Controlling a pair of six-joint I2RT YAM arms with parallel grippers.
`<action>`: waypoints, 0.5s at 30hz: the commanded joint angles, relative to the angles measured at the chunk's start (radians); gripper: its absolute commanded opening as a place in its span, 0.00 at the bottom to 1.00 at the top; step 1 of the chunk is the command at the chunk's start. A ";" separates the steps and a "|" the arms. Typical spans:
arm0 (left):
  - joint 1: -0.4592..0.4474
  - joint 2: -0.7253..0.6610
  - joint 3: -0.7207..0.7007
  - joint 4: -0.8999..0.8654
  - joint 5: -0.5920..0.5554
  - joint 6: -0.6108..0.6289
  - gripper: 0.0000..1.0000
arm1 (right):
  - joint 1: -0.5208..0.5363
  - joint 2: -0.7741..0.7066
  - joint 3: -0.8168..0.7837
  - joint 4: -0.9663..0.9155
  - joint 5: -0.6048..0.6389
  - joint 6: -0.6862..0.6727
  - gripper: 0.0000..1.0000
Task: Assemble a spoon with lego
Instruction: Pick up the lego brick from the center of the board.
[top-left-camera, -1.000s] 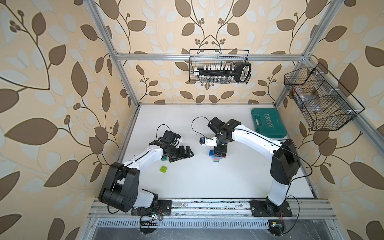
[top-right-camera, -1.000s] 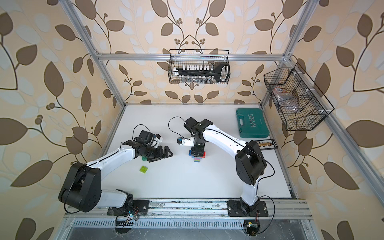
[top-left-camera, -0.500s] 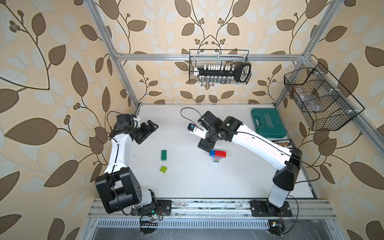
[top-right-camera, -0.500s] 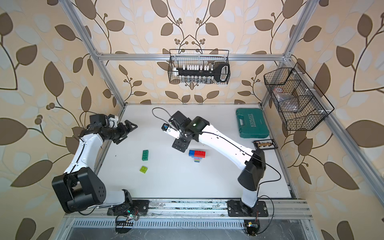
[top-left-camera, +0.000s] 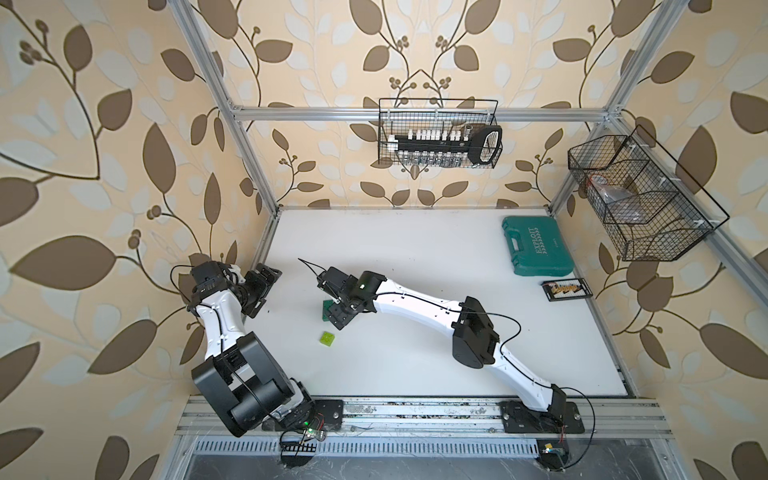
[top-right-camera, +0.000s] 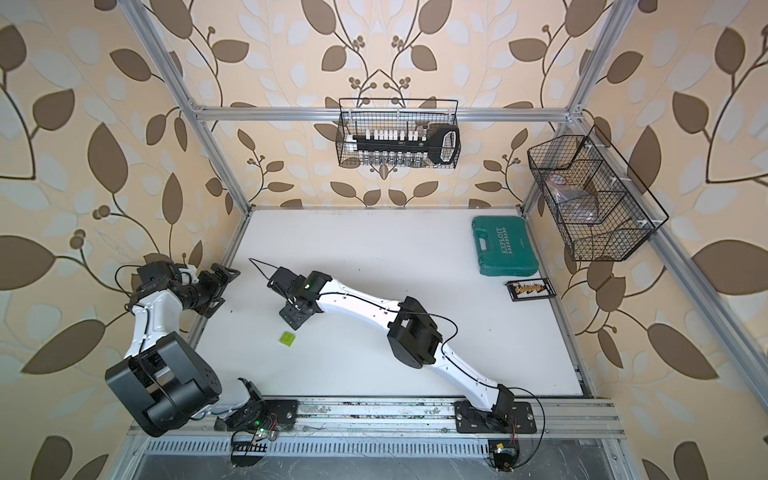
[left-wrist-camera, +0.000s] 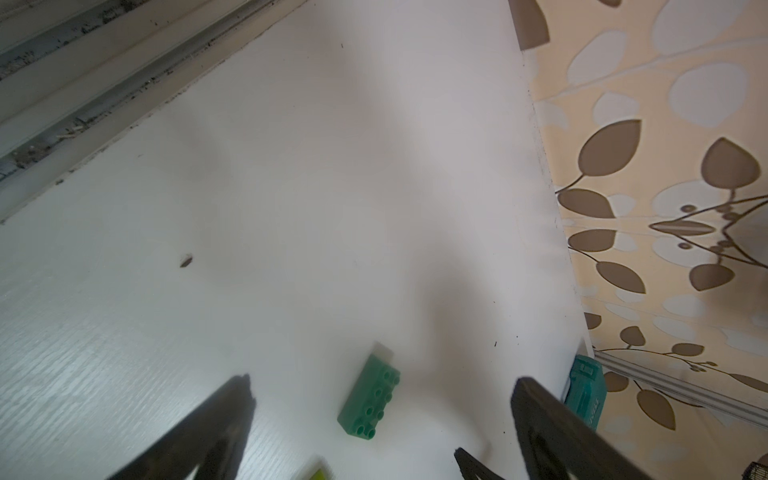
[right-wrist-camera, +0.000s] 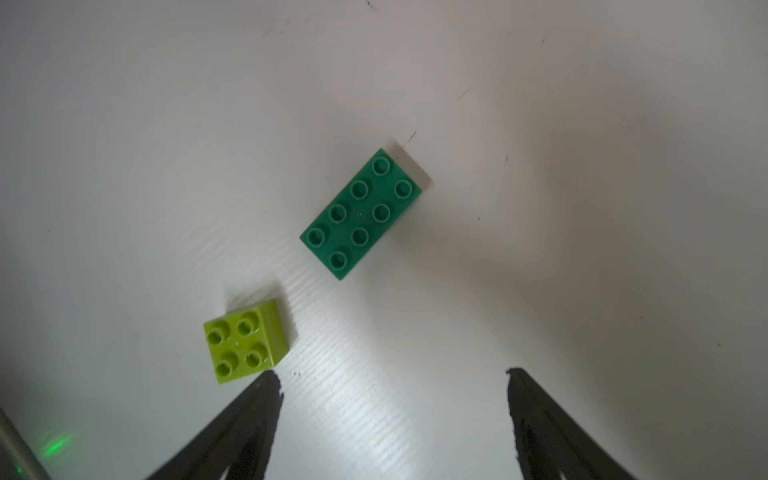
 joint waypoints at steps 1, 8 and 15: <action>0.009 -0.043 -0.019 0.051 -0.010 -0.015 0.99 | 0.015 0.012 -0.050 0.215 0.034 0.141 0.86; 0.030 -0.077 -0.074 0.072 -0.023 -0.013 0.99 | 0.017 0.197 0.153 0.222 0.051 0.164 0.87; 0.032 -0.077 -0.083 0.075 -0.006 -0.001 0.99 | 0.018 0.242 0.161 0.239 0.162 0.095 0.80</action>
